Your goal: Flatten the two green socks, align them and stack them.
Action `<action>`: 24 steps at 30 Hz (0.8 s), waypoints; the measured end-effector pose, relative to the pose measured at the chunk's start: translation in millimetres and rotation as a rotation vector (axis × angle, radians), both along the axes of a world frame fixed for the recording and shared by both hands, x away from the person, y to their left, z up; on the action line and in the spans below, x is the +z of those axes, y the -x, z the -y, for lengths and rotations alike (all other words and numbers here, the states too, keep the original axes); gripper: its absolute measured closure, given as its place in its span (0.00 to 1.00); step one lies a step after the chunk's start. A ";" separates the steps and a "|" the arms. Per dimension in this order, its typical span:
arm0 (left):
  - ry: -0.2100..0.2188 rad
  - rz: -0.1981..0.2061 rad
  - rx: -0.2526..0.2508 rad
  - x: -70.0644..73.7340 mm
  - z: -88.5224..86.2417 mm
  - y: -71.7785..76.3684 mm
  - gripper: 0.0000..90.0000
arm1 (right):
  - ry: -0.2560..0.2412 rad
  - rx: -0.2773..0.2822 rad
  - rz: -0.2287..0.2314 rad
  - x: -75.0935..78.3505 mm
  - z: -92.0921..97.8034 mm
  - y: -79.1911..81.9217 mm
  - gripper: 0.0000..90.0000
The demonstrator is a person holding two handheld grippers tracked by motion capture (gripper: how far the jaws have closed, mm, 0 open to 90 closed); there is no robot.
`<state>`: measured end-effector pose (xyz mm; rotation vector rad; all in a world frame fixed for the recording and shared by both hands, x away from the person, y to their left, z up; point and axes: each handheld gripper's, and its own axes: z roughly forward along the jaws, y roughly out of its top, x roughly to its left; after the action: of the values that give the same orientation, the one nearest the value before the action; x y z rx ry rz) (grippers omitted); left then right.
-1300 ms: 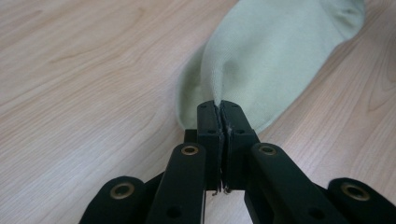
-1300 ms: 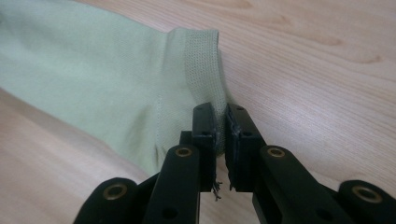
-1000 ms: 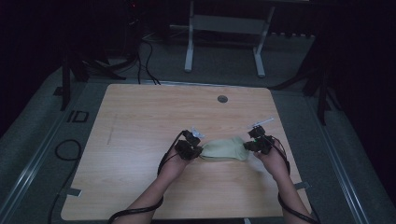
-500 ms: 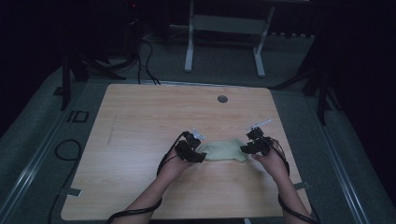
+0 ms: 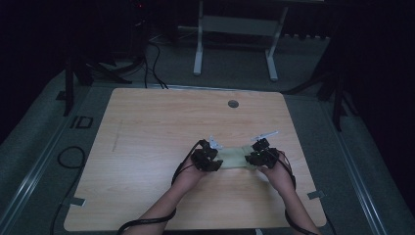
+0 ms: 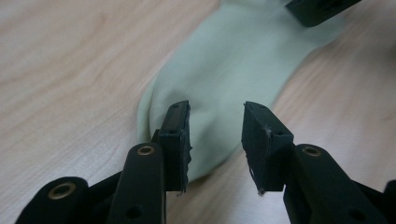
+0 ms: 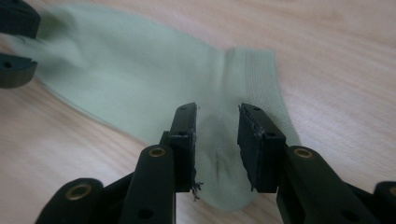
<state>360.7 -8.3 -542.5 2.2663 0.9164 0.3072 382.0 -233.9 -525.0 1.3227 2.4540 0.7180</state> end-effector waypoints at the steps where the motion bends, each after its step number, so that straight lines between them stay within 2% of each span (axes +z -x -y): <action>1: -0.022 -0.012 0.004 -8.1 2.0 -4.6 0.67 | 0.037 0.002 -0.008 -10.0 -2.3 -3.2 0.71; 2: -0.027 -0.011 0.004 -10.0 2.0 -5.6 0.67 | 0.050 0.007 -0.014 -14.0 -3.7 -4.2 0.70; 7: -0.025 0.014 0.021 -13.0 -6.5 -12.0 0.65 | 0.040 0.008 0.015 -17.0 -10.8 -8.3 0.70; 13: -0.023 0.012 0.040 -13.1 -19.0 -16.3 0.65 | 0.045 0.021 0.015 -17.0 -25.0 -15.8 0.69; 15: -0.010 0.005 0.043 -11.7 -21.9 -16.6 0.64 | 0.053 0.027 0.014 -16.3 -28.8 -17.4 0.69; 16: -0.008 0.005 0.046 -10.6 -22.6 -16.2 0.61 | 0.053 0.029 0.004 -15.4 -30.2 -17.6 0.66; 18: 0.024 0.017 0.056 -5.8 -23.5 -13.2 0.51 | 0.034 0.049 -0.006 -11.9 -31.8 -16.1 0.59; 21: 0.082 0.034 0.041 2.2 -24.8 -7.0 0.38 | -0.001 0.067 0.022 -5.0 -32.5 -11.5 0.46; 22: 0.082 0.034 0.041 2.2 -24.8 -7.0 0.32 | -0.019 0.071 0.052 -1.3 -31.8 -8.9 0.43; 23: 0.098 0.035 0.010 5.9 -26.3 -4.2 0.26 | -0.036 0.062 0.068 1.3 -30.8 -7.0 0.39; 24: 0.098 0.035 0.010 5.9 -26.3 -4.2 0.26 | -0.036 0.062 0.068 1.3 -30.8 -7.0 0.39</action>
<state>365.0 18.0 -536.6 2.1613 0.9050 0.2992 389.0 -203.1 -523.7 1.2192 2.4487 0.8116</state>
